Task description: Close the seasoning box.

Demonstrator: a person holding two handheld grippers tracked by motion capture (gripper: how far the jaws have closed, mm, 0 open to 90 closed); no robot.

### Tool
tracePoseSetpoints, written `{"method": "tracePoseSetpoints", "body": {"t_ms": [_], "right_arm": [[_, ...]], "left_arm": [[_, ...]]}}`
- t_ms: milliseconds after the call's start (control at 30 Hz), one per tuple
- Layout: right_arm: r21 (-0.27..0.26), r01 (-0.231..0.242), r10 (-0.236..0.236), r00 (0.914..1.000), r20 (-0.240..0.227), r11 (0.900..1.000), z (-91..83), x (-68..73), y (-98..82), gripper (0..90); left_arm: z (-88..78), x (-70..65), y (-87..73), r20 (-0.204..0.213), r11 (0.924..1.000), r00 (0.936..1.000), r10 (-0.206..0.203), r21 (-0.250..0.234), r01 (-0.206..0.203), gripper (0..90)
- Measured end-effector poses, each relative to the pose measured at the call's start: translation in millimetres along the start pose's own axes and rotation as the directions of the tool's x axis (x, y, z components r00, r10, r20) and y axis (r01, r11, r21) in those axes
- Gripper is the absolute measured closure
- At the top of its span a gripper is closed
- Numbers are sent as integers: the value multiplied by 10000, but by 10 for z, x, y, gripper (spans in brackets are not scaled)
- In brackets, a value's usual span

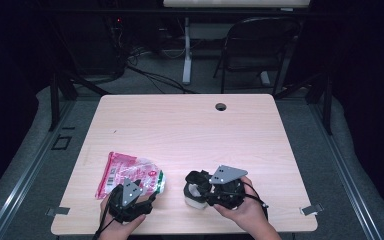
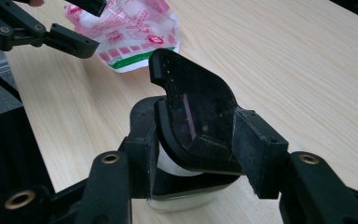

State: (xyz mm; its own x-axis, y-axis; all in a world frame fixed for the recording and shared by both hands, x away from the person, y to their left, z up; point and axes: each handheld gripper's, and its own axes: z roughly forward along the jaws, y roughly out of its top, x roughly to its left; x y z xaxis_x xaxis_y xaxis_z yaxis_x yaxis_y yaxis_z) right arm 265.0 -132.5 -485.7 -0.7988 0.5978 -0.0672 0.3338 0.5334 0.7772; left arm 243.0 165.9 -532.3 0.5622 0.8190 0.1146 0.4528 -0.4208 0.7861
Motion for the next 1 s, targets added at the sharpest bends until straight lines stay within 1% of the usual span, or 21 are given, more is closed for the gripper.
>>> {"method": "tracePoseSetpoints", "body": {"t_ms": [400,600,1000], "right_arm": [[-7,149,-149,9999,24,9999,12,34,-7,509],[-9,212,-212,9997,-112,9998,27,56,-8,507],[55,285,-284,9995,-146,9996,42,71,-13,504]], "left_arm": [[5,3,-4,-31,10000,10000,-24,-4,24,341],[1,7,-3,-19,10000,10000,-51,-12,51,341],[-4,4,-1,-7,10000,10000,-50,-22,50,341]]}}
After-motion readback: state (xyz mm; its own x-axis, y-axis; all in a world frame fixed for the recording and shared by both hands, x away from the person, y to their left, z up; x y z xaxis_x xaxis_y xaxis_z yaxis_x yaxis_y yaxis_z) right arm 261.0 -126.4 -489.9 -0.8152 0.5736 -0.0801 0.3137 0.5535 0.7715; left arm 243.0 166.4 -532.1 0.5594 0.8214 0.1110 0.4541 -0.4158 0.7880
